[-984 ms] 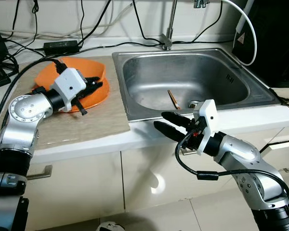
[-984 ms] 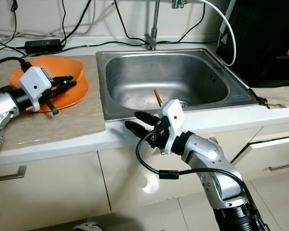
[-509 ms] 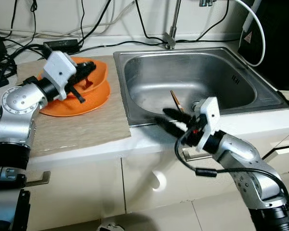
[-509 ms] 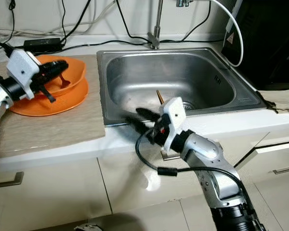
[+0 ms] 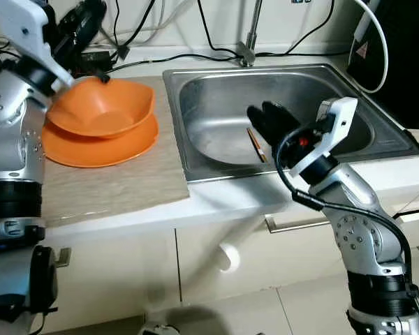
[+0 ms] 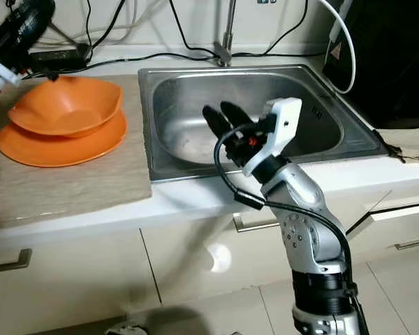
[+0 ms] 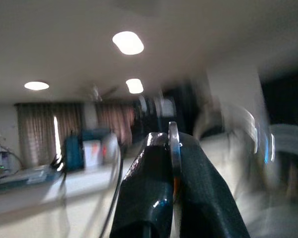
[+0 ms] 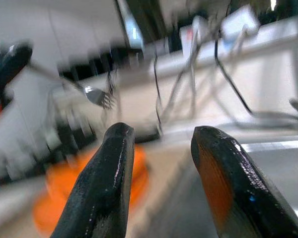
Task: Kitchen organization
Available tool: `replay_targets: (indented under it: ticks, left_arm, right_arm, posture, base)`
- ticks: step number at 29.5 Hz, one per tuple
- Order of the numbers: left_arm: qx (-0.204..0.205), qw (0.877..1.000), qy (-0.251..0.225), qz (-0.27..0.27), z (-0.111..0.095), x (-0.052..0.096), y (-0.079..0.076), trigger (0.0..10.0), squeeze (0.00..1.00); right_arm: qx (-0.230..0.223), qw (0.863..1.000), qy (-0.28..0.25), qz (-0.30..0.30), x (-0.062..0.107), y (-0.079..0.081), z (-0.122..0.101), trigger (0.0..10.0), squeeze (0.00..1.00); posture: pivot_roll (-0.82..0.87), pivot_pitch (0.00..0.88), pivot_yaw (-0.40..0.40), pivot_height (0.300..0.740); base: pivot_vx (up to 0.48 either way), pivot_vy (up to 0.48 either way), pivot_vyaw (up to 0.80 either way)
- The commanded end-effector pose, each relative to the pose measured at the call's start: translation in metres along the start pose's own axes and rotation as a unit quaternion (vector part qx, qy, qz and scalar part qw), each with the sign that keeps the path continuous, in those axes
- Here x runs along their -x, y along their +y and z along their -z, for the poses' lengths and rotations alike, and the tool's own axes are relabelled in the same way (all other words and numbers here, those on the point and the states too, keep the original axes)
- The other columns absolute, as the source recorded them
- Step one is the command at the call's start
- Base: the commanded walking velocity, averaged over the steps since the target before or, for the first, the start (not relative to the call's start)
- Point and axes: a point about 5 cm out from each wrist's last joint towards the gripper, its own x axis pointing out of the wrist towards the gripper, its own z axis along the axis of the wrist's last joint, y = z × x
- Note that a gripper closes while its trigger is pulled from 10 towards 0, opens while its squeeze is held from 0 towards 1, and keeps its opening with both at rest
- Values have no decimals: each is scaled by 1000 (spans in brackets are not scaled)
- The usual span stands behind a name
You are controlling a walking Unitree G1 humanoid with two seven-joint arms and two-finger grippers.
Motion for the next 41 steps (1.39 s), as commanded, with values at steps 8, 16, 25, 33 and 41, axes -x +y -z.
replay_targets:
  ticks: [8,16,25,33,41]
  left_arm:
    - [118,993,10,13,23,-11,-48,0,0]
    - [204,979,9,20,28,-17,-78,0,0]
    - [107,990,36,86,30,-15,-91,0,0]
    - [42,975,53,211,27,-9,-119,0,0]
    - [68,956,48,280,20,-1,-134,0,0]
  right_arm:
    - [-61,996,-21,-56,-12,27,-2,10000,1000]
    - [-84,994,-40,-55,-20,28,-16,10000,1000]
    - [325,942,-5,-88,-27,39,-16,10000,1000]
    - [585,801,36,-122,-35,28,-9,10000,1000]
    - [625,772,58,-105,-42,17,-1,10000,110]
  posture:
    - [49,8,-47,740]
    - [42,5,-45,740]
    - [35,5,-42,740]
    - [27,1,-43,740]
    - [27,3,-49,740]
  base:
    - [0,0,0]
    - [0,0,0]
    - [0,0,0]
    - [0,0,0]
    - [0,0,0]
